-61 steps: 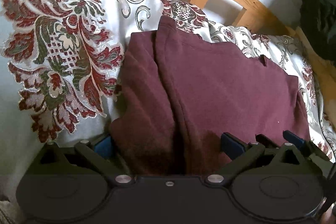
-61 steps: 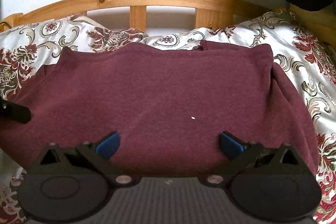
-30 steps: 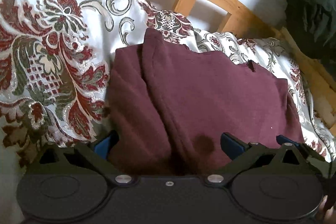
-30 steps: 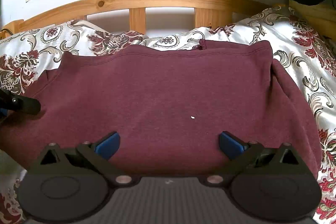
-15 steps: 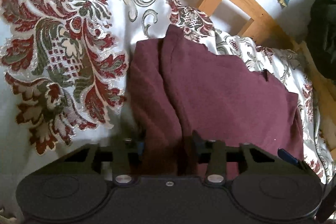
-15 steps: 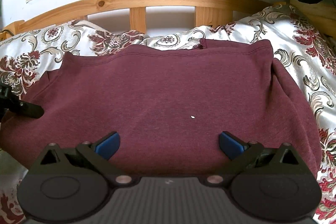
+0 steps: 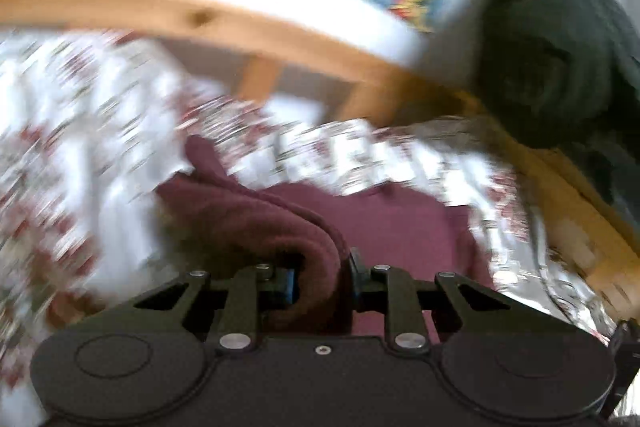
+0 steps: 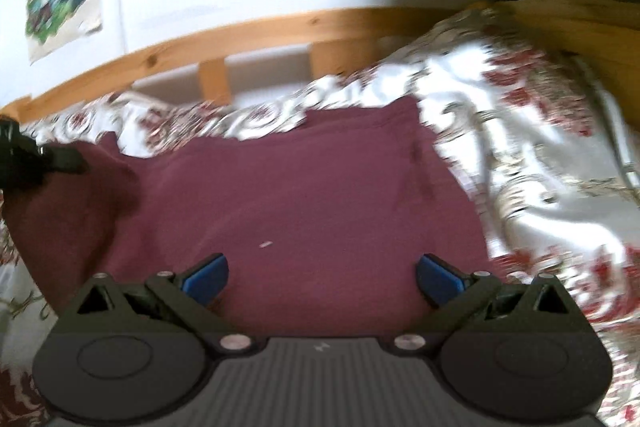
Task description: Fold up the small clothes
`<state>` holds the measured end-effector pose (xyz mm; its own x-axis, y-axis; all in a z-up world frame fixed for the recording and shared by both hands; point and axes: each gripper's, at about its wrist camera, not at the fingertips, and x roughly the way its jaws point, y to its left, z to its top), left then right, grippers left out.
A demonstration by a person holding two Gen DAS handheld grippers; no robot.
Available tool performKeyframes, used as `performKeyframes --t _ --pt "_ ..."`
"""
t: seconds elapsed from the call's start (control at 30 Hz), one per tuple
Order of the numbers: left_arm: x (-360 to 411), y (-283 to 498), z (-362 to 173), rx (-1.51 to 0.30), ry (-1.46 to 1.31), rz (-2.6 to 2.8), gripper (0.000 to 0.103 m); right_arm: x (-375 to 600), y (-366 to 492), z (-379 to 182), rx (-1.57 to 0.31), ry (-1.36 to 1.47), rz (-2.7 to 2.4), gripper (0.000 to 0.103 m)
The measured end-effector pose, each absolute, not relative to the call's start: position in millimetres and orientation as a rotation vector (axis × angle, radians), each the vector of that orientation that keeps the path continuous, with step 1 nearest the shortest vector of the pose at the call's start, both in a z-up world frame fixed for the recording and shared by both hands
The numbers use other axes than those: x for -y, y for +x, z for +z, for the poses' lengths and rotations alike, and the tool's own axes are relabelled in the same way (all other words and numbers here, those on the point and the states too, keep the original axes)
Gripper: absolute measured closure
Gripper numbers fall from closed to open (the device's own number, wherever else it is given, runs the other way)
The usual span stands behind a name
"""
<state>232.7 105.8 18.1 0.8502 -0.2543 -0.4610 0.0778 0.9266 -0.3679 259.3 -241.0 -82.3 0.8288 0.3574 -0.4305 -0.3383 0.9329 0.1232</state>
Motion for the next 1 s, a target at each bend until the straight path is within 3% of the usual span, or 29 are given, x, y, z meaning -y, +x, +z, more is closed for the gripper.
performKeyframes --t 0.2,0.47,0.57,0.7,0.93,1.0 --pt "-24 266 37 -0.521 -0.215 -0.328 0.079 278 261 -84 -0.438 0.035 0.304 0.0" --pt "36 293 -9 -0.64 -0.198 -0.419 0.077 318 253 -98 -0.483 0.036 0.261 0.0" --pt "35 293 -17 -0.67 -0.252 -0.441 0.069 330 254 -98 -0.488 0.062 0.257 0.0" --pt "26 283 -14 -0.638 -0.349 -0.521 0.04 343 264 -98 -0.524 0.164 0.239 0.0" --pt "16 237 12 -0.456 -0.328 -0.584 0.002 342 276 -72 -0.465 0.237 0.283 0.0" --pt "11 222 12 -0.45 -0.292 -0.554 0.001 339 282 -60 -0.443 0.253 0.329 0.0"
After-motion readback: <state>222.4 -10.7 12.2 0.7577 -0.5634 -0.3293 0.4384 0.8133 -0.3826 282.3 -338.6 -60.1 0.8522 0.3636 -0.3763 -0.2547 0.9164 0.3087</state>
